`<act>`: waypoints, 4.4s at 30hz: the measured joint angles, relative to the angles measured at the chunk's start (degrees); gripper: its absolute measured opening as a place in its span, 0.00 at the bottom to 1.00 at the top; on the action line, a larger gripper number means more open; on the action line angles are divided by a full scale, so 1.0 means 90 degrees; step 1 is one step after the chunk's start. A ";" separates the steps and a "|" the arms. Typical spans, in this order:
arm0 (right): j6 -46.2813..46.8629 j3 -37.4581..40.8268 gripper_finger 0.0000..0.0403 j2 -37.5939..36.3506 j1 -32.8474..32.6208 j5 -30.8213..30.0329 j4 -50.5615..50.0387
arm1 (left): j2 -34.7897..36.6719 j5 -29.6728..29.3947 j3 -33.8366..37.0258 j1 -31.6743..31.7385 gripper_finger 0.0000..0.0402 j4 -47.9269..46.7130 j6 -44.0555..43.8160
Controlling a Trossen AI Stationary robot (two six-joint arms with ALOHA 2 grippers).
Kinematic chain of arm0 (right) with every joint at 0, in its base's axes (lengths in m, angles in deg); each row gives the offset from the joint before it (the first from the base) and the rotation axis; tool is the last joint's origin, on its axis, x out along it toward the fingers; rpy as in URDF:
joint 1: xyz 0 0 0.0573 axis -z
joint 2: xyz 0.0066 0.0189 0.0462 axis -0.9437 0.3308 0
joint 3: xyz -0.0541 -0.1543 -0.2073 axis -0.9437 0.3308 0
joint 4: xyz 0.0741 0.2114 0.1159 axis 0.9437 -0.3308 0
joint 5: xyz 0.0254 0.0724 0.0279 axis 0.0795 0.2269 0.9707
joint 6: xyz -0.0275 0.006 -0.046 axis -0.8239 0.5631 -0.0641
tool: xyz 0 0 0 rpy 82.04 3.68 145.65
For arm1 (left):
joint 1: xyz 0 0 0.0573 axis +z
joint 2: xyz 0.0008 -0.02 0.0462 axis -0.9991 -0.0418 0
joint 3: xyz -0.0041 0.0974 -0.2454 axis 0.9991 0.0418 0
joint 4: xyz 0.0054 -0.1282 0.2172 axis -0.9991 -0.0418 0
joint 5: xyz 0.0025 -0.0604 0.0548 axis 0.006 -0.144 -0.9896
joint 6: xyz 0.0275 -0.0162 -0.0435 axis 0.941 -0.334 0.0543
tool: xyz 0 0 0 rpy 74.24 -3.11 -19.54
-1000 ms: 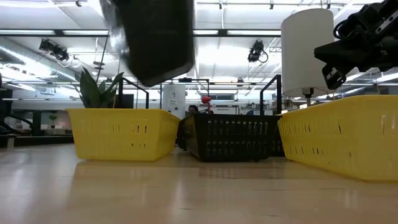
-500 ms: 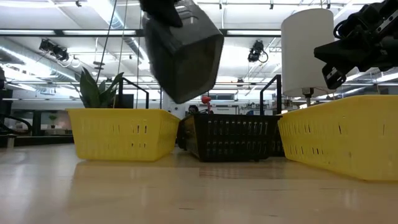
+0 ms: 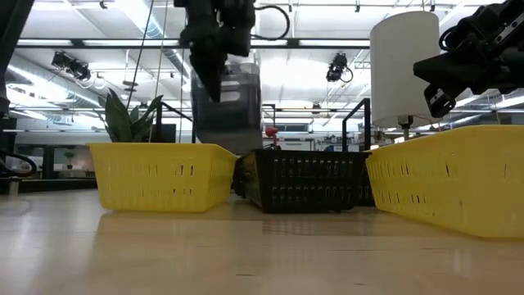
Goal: Stack baskets on shelf by color
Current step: Put the stacked black bins on the shelf, then stack the top black basket on top of the bottom black basket
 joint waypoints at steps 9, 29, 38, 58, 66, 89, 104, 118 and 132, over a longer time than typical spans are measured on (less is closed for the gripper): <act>0.0000 0.0001 0.06 0.0001 0.0002 0.0000 0.0000 | 0.0048 -0.0223 0.0932 0.0519 0.04 0.0130 0.0391; 0.0000 0.0000 0.06 0.0001 0.0001 0.0005 -0.0001 | 0.0087 -0.0498 0.1096 0.0632 0.35 -0.0096 0.0103; 0.0000 0.0002 0.06 0.0000 0.0000 0.0002 -0.0002 | 0.0618 -0.0495 0.1093 0.0632 0.43 0.0212 0.0038; 0.0000 0.0002 0.06 0.0000 0.0001 0.0002 -0.0002 | 0.1392 0.1273 0.1091 -0.0549 0.40 0.2141 -0.2139; 0.0000 0.0001 0.06 0.0001 0.0001 0.0002 -0.0002 | 0.0846 0.0488 0.1088 -0.1373 0.40 0.2725 -0.2619; 0.0000 0.0002 0.06 0.0002 0.0002 0.0002 0.0017 | -0.0651 -0.0838 0.1093 -0.2180 0.34 0.3395 -0.1711; 0.0000 0.0000 0.06 0.0002 0.0002 0.0003 0.0023 | -0.0738 -0.0923 0.1091 -0.1891 0.32 0.4241 -0.1768; 0.0000 0.0002 0.06 0.0018 0.0000 0.0005 0.0021 | -0.0934 -0.0945 0.1091 -0.1966 0.31 0.4154 -0.3844; 0.0000 0.0000 0.06 0.0019 0.0000 0.0005 0.0019 | -0.0967 -0.0970 0.1091 -0.2187 0.30 0.4149 -0.4468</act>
